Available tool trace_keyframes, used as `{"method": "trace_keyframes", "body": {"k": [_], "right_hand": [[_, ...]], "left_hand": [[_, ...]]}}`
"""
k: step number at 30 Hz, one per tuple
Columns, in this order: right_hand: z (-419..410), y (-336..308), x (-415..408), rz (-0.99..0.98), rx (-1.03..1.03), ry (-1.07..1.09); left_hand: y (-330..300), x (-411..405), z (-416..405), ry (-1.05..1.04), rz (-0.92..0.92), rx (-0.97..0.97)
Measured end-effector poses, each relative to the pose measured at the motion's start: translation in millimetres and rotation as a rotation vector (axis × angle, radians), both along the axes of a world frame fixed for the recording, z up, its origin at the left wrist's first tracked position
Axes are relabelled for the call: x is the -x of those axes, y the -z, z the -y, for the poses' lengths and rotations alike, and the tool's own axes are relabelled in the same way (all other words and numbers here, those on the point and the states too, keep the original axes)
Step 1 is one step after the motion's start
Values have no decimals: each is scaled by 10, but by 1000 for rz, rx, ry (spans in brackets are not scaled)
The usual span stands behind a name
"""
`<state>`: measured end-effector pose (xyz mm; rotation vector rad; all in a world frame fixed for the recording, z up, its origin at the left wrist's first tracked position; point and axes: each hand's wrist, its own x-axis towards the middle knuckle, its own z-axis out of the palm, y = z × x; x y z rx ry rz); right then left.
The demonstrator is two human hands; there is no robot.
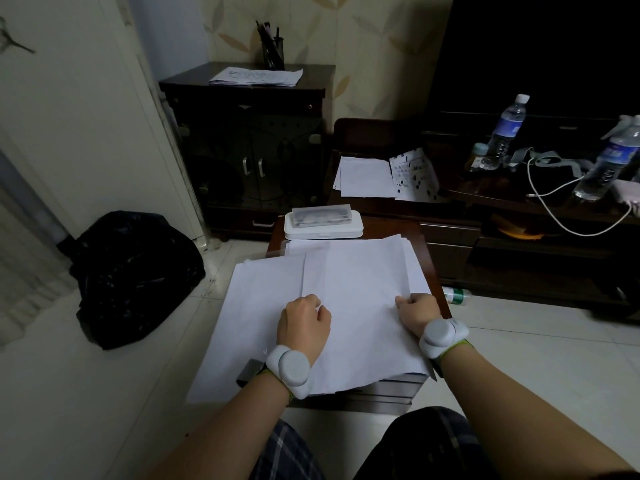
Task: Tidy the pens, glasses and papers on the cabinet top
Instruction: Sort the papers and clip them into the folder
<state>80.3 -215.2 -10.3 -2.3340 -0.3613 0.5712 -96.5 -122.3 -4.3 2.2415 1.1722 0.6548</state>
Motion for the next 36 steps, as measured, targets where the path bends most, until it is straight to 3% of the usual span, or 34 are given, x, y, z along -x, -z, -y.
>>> {"method": "trace_keyframes", "body": {"k": [9,26,36], "right_hand": [[-127,49,52,34,-40,69],[-412,147,467,-100,-108,-61],[-545,177,540,-100,-132,-90]], "left_hand": [[-48,-1,-53,21,-29,-39],[-86,-105,107,135,-207,-82],[-117,-94,114,151,-219,-100]]}}
